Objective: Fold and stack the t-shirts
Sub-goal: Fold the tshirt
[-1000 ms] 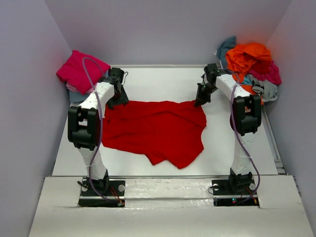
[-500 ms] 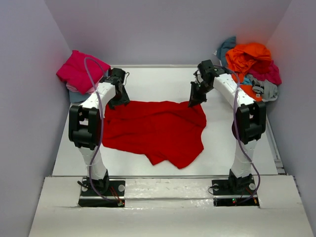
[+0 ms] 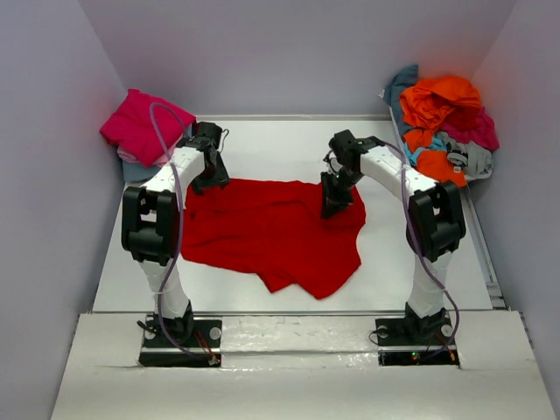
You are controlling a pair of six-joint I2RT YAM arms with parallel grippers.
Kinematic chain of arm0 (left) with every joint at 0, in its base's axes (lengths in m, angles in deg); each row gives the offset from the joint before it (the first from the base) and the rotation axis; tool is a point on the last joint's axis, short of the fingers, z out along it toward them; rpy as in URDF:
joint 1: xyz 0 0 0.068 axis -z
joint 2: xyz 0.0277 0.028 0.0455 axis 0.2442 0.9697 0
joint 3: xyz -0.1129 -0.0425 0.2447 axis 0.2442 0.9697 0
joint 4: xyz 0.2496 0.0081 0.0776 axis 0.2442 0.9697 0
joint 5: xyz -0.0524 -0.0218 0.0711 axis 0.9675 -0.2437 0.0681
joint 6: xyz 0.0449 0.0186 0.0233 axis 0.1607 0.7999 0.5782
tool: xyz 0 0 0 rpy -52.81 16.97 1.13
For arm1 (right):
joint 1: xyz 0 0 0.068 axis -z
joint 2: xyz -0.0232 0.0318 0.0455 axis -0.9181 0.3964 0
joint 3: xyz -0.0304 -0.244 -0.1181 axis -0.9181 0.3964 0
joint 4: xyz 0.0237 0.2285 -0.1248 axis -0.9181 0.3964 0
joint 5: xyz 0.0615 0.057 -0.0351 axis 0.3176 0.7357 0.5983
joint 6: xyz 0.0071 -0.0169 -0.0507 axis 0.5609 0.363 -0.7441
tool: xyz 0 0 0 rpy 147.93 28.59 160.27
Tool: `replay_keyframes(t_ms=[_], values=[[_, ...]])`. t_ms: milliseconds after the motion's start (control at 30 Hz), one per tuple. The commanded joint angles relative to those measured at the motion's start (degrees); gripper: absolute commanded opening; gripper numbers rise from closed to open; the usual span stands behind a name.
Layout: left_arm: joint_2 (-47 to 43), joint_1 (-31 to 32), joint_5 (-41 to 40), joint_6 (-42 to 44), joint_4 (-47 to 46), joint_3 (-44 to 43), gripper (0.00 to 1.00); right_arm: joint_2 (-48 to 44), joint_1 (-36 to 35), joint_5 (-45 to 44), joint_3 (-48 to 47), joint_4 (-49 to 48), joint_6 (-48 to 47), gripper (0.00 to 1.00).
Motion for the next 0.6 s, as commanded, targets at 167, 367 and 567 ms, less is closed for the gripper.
replay_keyframes(t_ms=[167,367,567], values=[[-1.5,0.3,-0.4,1.1,-0.4,0.2,0.68,3.8,-6.5,3.7,-2.0,0.9,-1.6,0.35],[-1.5,0.3,-0.3,1.1,-0.3,-0.3,0.68,4.4,-7.5,0.6,-4.3,1.2,-0.8,0.36],[-1.4,0.3,-0.3,1.1,-0.6,0.0,0.68,4.6,-7.5,-5.0,-6.2,1.6,0.6,0.35]])
